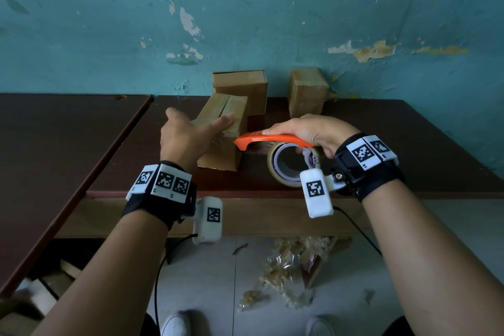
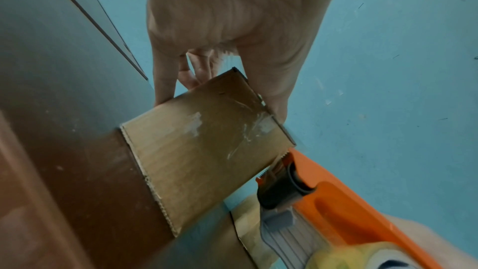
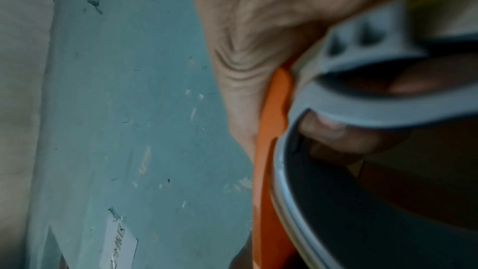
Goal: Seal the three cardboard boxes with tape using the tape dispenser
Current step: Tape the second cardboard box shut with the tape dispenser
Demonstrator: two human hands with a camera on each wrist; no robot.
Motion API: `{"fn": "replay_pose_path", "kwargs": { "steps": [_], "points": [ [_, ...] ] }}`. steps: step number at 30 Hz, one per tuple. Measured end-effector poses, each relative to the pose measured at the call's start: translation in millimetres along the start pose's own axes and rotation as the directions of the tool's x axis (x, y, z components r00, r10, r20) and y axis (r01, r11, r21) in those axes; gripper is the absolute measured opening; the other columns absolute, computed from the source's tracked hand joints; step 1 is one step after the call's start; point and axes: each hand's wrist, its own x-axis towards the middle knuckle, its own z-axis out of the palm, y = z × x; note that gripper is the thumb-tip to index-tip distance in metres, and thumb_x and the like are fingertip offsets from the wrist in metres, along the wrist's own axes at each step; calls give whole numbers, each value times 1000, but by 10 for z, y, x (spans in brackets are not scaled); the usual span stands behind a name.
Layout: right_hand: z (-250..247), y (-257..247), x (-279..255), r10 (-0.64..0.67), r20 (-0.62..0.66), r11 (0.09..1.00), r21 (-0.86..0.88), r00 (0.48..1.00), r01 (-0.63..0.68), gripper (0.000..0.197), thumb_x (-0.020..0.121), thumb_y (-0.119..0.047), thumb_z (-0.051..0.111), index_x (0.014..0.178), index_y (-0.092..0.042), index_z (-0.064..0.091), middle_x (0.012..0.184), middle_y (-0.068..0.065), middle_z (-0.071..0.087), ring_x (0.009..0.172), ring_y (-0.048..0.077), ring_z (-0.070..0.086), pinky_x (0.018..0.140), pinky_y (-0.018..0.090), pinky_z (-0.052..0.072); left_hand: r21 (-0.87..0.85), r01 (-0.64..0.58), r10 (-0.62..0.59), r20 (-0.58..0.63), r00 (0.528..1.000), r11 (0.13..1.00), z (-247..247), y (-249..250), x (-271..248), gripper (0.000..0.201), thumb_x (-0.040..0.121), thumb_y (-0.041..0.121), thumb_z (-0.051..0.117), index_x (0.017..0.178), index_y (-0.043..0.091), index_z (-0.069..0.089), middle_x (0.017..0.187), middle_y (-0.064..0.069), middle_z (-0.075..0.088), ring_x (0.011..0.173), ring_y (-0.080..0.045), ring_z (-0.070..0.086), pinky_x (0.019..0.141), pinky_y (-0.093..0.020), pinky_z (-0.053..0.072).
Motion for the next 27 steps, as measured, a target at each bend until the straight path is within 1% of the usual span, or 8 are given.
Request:
{"fn": "replay_pose_path", "kwargs": {
  "steps": [2,6,8,12,16,19,22,27],
  "points": [
    [8,-4,18,11,81,999,49,997,-15,52,78,-70,78,91,-20,72,66,5,52,48,15,44,39,21,35,-3,-4,4,-2,1000,1000,0,-6,-1,106,65,74,88,137,11,44,138,-14,57,122,-31,61,85,-40,52],
    [34,28,15,-9,192,993,116,981,-13,45,93,-56,71,64,-22,67,58,-1,40,40,10,31,35,18,25,-8,2,-2,1,1000,1000,-3,-8,0,106,66,73,88,138,11,43,137,-14,57,121,-32,61,87,-41,54],
    [62,69,22,1,212,988,148,977,-33,44,93,-55,72,66,-22,61,58,-1,40,41,10,29,36,19,24,-13,3,-3,4,1000,1000,-4,-2,-3,105,66,72,88,139,11,43,137,-13,57,120,-31,61,85,-40,53],
    [94,74,15,-12,245,986,163,969,-29,37,96,-51,70,73,-22,64,58,-4,44,48,11,32,39,19,27,-8,-9,9,3,1000,1000,-6,0,-11,104,67,72,88,138,10,44,136,-12,57,121,-30,61,84,-38,50],
    [85,25,-82,-4,297,997,75,955,-19,34,100,-48,66,80,-22,74,52,-2,53,34,9,44,35,18,34,-5,-16,16,-15,1000,1000,-4,-14,-3,105,66,74,88,137,10,45,137,-13,57,121,-31,61,87,-39,53],
    [-65,87,-79,34,105,999,31,994,-37,45,86,-62,77,86,-18,73,66,4,63,50,15,56,51,26,43,-6,-8,8,-4,1000,1000,-1,-20,-2,106,65,74,87,138,10,44,137,-14,57,120,-31,61,91,-42,56],
    [-194,162,-56,23,-161,998,67,987,-12,56,82,-65,80,96,-11,69,80,7,71,73,21,66,63,32,43,-16,10,-10,4,1000,1000,-14,-26,4,110,65,75,87,141,10,43,139,-13,57,122,-31,61,87,-41,54],
    [-188,258,77,-91,-415,995,-68,905,69,43,84,-53,68,73,-13,61,76,9,66,73,29,66,64,34,44,-67,49,-47,31,998,997,7,6,-14,112,66,77,85,144,9,42,139,-12,58,120,-29,61,79,-37,50]
  ]
}}
